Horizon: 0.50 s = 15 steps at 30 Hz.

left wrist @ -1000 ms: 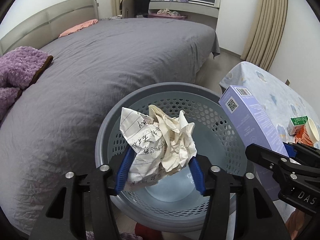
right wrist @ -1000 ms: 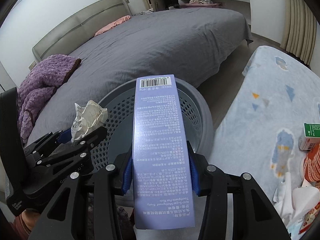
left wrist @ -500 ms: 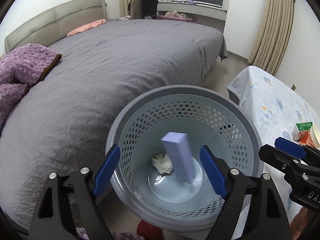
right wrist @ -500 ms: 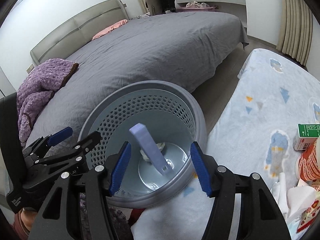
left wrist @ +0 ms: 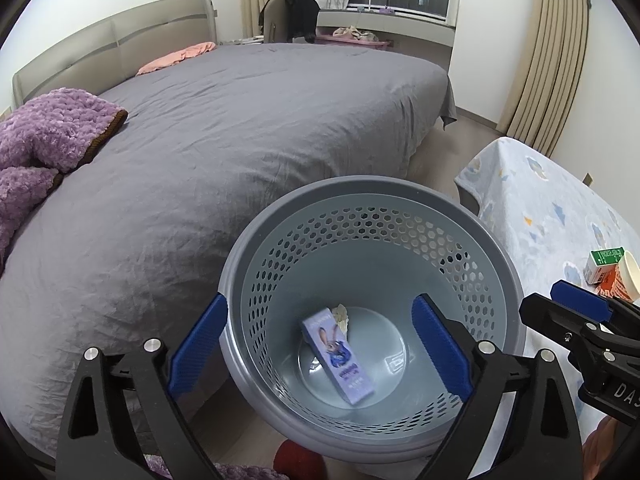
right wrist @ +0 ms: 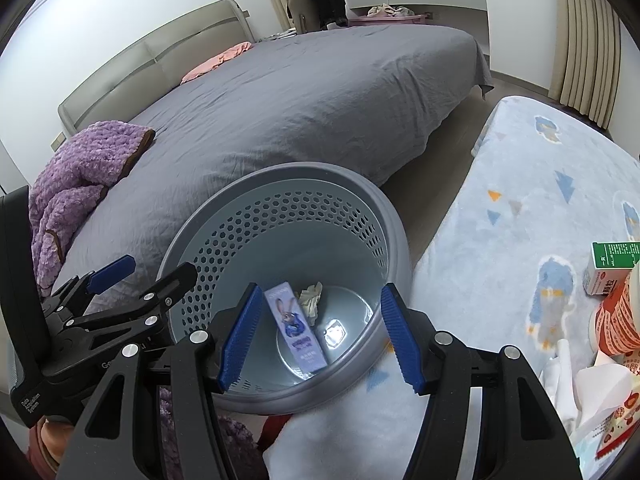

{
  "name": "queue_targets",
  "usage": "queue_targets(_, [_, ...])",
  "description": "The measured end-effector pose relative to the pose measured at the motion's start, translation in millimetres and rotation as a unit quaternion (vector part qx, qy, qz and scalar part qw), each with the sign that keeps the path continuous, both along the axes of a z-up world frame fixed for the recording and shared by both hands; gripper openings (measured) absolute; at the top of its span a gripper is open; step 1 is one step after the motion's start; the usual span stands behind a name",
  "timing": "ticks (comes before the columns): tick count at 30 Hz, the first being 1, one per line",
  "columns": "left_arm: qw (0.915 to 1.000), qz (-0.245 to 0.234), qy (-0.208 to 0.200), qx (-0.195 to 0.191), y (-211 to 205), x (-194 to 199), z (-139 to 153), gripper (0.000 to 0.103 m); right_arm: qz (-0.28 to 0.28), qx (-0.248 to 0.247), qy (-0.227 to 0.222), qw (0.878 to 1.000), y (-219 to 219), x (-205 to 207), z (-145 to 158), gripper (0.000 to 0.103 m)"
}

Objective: Collect trash
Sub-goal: 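Move both open tools from the basket back over the table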

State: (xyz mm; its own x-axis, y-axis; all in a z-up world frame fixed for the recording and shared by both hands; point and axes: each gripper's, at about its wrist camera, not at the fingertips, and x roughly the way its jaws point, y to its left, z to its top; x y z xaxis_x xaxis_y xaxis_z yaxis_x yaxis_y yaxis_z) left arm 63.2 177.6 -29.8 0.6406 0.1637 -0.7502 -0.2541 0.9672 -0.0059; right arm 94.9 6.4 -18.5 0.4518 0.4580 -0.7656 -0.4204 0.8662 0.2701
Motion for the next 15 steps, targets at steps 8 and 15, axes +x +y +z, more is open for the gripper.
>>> queue_targets(8, [1.0000, 0.001, -0.004, -0.003, 0.5, -1.7, 2.6, 0.094, -0.004, -0.001, -0.001, 1.000, -1.7, -2.8, 0.7, 0.059])
queue_targets(15, [1.0000, -0.002, -0.009, 0.002, -1.6, -3.2, 5.0, 0.095, -0.012, -0.002, -0.005, 1.000, -5.1, -8.7, 3.9, 0.059])
